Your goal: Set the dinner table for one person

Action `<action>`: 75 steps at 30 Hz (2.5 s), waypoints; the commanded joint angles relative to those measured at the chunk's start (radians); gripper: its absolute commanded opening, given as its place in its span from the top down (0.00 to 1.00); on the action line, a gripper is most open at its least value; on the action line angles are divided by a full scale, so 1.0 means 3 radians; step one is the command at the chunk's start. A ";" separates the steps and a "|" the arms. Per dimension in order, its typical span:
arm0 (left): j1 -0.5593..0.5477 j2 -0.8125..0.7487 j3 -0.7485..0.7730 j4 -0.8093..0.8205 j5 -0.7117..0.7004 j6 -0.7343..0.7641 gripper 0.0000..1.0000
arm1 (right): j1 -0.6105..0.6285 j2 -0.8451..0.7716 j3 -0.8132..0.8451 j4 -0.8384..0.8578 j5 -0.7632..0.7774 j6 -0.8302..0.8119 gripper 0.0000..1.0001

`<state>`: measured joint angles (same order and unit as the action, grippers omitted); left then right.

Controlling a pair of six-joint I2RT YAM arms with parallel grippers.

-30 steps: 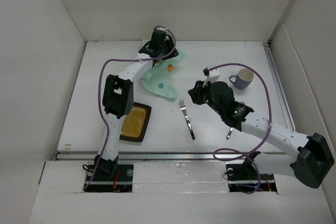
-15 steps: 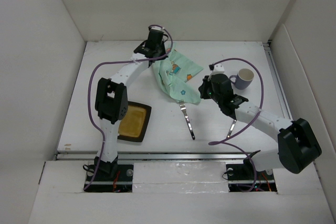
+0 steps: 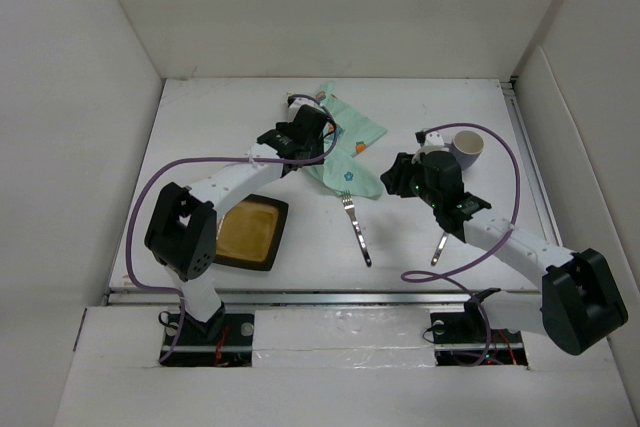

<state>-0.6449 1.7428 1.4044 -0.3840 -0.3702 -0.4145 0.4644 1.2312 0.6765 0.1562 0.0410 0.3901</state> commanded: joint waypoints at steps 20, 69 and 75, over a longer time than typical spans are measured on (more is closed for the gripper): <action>0.0124 0.0905 0.0806 0.0349 -0.0336 0.0180 1.00 | 0.0160 0.0363 0.0224 0.0277 0.0220 0.0065 0.34; 0.2216 0.1272 0.2446 0.0406 0.2267 -0.0050 1.00 | -0.0464 0.1547 0.2148 -0.0454 0.0375 0.0172 1.00; 0.2374 0.1191 0.2319 0.0523 0.2374 -0.0076 1.00 | -0.0464 0.1240 0.1779 -0.0398 0.0395 -0.0021 1.00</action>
<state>0.0696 2.1616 2.1124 -0.2680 0.2836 -0.4271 0.3206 1.6314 1.2388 0.0479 0.1352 0.4473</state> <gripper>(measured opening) 0.006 0.011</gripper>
